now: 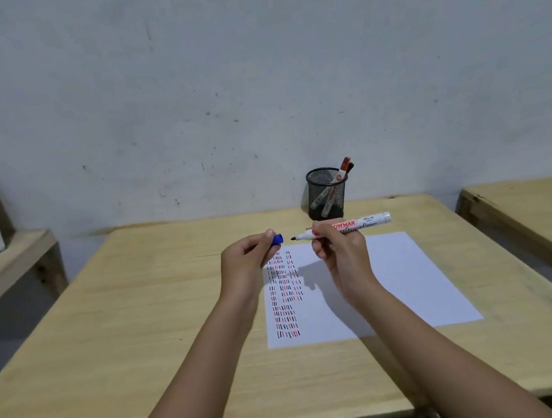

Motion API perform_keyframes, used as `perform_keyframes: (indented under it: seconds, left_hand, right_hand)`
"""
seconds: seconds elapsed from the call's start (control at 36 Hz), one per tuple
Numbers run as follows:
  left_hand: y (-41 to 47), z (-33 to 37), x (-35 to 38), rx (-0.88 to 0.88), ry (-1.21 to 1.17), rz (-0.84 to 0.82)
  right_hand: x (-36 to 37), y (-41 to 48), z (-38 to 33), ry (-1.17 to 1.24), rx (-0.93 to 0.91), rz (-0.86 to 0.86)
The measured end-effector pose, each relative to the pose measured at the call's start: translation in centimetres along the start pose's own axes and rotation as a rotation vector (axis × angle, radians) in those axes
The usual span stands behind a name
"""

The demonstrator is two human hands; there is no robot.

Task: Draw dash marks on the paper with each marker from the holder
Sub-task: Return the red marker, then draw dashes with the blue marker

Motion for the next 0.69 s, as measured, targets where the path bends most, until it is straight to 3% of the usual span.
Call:
perform_keyframes:
  seconds: [0.28,0.42,0.69]
  left_hand:
    - [-0.7,-0.1,1.7,0.015,-0.034,-0.041]
    - [-1.0,0.3,2.1,0.097,0.1,-0.019]
    - [-1.0,1.0,2.5,0.134,0.143,-0.052]
  right_hand:
    - [-0.2,-0.1,-0.1,-0.037,-0.04,-0.072]
    - [-0.1,-0.3,-0.1,-0.068,-0.043,-0.113]
    - [0.1,-1.0,-0.1,-0.012,-0.067,-0.116]
Point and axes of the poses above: each hand's wrist, its own y-axis towards the middle knuckle, its own x-axis out of the palm, z = x × y, the point moved 5 cm from there along y, towards the middle knuckle, and after that the axes turned 12 degrees about y, right-handed, at the moved point
